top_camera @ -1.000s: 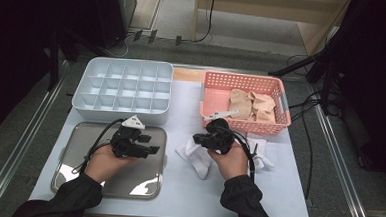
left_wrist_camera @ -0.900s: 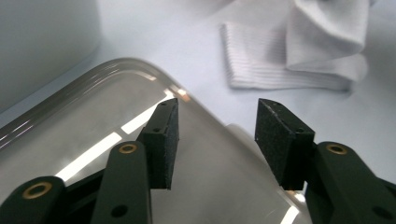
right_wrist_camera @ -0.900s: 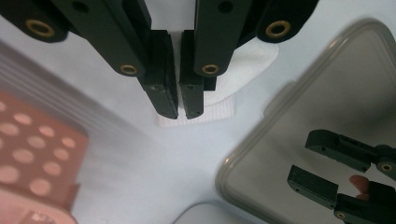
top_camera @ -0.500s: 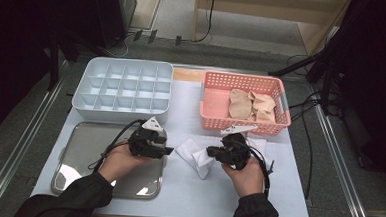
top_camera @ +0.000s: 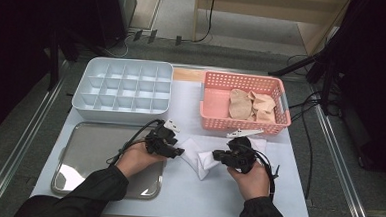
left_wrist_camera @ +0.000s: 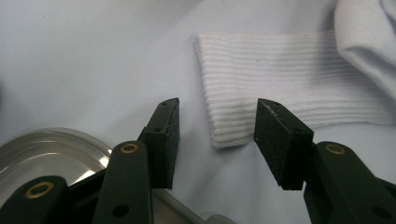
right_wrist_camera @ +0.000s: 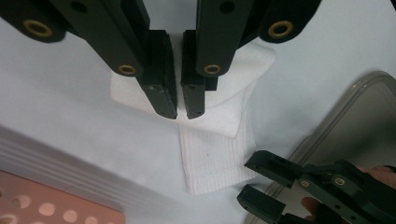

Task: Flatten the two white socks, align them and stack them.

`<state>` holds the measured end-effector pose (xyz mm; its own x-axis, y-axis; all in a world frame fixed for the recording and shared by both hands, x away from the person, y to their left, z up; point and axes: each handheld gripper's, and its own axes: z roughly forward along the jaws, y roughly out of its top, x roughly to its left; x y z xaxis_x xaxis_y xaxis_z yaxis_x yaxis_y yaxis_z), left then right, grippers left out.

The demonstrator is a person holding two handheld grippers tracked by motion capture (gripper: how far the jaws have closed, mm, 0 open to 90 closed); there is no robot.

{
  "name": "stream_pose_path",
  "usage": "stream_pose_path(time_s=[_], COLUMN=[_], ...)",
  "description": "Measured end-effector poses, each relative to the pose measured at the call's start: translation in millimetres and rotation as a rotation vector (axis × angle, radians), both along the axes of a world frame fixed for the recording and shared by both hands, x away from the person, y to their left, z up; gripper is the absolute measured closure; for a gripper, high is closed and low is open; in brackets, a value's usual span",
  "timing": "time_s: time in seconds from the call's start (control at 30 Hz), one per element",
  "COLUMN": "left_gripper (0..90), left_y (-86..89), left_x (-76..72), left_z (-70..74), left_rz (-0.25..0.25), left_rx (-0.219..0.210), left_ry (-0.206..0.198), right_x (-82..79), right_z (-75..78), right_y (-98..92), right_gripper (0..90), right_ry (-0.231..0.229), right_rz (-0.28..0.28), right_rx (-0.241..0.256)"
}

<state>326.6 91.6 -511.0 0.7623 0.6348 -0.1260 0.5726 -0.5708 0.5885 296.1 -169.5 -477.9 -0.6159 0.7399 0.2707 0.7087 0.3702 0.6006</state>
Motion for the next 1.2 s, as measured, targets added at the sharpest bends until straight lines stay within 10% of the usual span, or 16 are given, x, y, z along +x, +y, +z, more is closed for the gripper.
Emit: stream_pose_path(time_s=[0.4, 1.2], left_gripper=[83.1, 85.9], left_y=[-2.7, 68.0], left_x=[-4.0, -24.5], left_z=[-2.4, 35.3], left_rz=[-0.002, 0.169], left_rx=[-0.039, -0.218], left_ry=[0.027, -0.037], right_x=[1.2, 16.7], right_z=[0.4, 1.4], right_y=[1.0, -9.8], right_gripper=[85.5, 86.2], right_ry=[-0.003, -0.027], right_rz=[0.003, -0.038], right_rx=[-0.001, -0.011])
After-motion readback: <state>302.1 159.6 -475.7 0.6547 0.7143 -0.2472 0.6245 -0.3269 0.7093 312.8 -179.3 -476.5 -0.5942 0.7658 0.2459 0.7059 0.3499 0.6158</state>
